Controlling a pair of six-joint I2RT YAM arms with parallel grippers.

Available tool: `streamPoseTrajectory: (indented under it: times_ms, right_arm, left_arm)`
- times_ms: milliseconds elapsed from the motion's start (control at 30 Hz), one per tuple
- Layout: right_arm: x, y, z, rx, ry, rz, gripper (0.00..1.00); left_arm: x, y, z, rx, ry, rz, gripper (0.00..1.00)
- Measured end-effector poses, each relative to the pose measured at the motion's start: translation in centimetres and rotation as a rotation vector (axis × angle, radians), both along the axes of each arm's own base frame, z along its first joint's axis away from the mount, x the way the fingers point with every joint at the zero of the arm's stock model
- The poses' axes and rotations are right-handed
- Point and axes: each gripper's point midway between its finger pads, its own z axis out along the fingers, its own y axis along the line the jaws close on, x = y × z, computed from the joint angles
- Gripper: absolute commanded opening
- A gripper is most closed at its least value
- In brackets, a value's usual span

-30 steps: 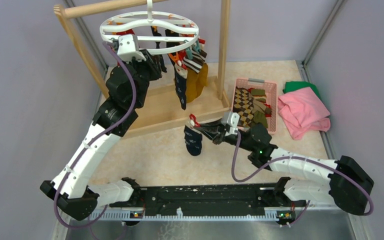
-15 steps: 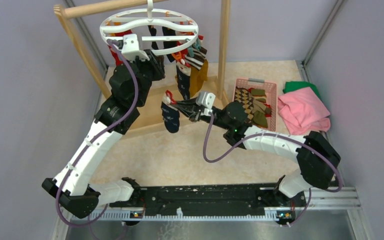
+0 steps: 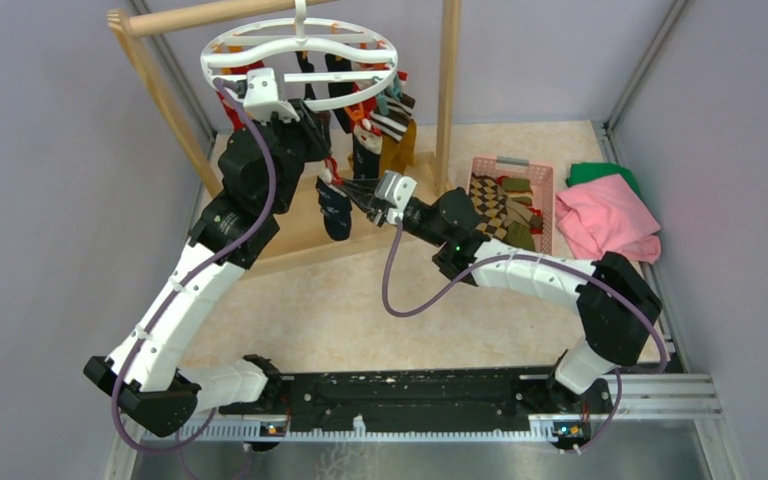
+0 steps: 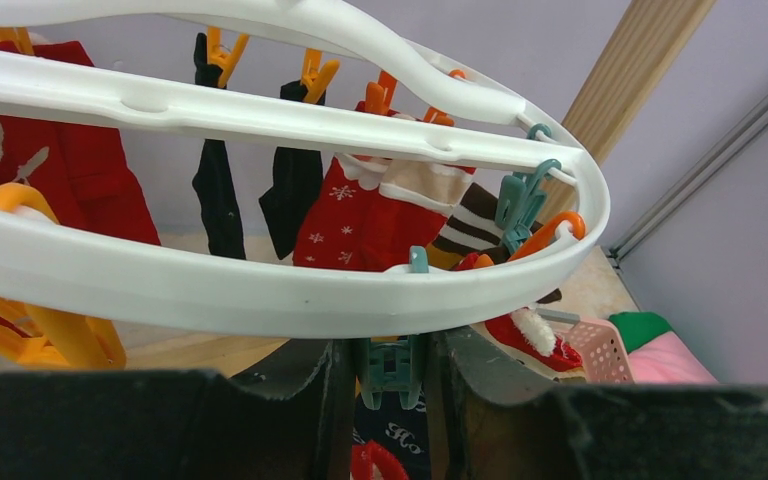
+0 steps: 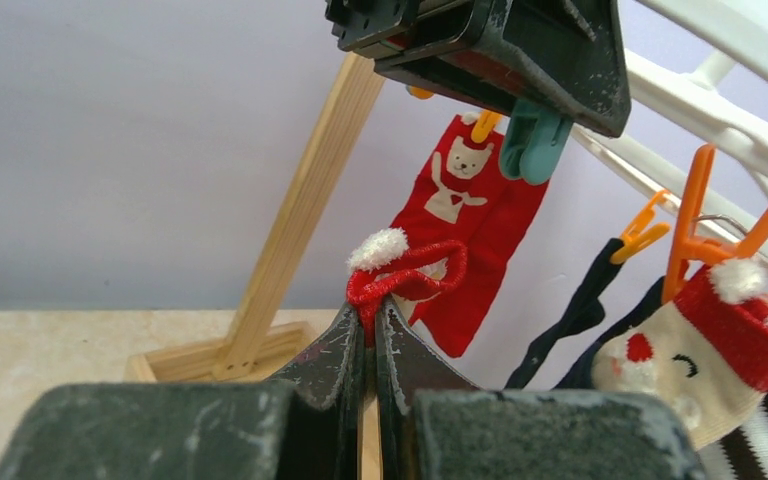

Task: Clip the socks to the hanger
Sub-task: Clamp the sock onto the hanger.

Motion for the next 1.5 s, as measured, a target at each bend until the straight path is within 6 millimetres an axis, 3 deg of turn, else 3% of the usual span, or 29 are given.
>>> streamPoseTrajectory:
  times_ms: [400,800,1500]
  right_arm:
    - [1.1,-0.5,2.2,0.011,-0.082,-0.082,0.0]
    - [2.1,-0.5,2.4,0.005,-0.072,-0.126,0.0]
    - [2.7,-0.8,4.7,0.045,-0.073,-0.163,0.0]
  left_arm:
    - [0.0,-0.2,0.0,-0.006,0.0,-0.015,0.09]
    - [-0.1,-0.5,0.0,-0.012,0.001,-0.034,0.09]
    - [-0.2,-0.9,0.1,-0.026,0.003,-0.051,0.09]
